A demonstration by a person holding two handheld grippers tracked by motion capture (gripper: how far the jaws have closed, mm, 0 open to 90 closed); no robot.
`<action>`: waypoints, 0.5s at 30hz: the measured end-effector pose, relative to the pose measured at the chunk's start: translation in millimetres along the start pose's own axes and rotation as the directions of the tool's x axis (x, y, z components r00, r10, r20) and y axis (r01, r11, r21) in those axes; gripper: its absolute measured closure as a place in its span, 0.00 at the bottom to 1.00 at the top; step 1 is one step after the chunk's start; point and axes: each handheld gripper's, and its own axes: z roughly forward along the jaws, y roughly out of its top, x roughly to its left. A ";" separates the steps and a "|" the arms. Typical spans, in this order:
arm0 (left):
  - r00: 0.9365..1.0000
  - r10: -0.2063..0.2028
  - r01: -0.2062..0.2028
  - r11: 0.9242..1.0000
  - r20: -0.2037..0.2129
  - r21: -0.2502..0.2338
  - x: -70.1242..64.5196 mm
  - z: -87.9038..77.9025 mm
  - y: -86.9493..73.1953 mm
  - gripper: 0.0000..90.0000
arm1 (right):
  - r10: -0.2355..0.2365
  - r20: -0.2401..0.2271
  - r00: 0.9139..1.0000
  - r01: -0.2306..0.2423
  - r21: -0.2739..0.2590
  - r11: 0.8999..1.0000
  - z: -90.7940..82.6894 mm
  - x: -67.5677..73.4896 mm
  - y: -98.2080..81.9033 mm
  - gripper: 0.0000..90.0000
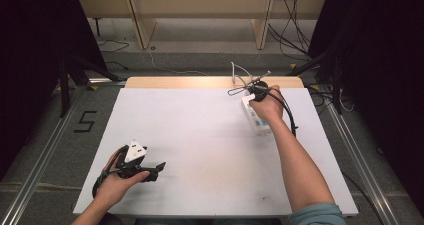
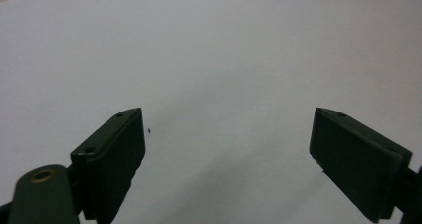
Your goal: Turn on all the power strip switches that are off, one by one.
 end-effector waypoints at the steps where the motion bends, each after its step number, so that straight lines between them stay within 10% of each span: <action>1: 1.000 -0.001 0.001 1.000 0.000 0.000 -0.1 0.0 0.0 0.16 | 0.000 -0.001 1.000 0.000 0.000 1.000 -0.3 0.3 0.0 1.00; 15: 1.000 0.003 -0.003 1.000 -0.002 -0.003 -1.4 0.2 0.3 0.16 | 0.004 -0.004 1.000 -0.004 0.007 1.000 -8.5 -1.1 -5.1 1.00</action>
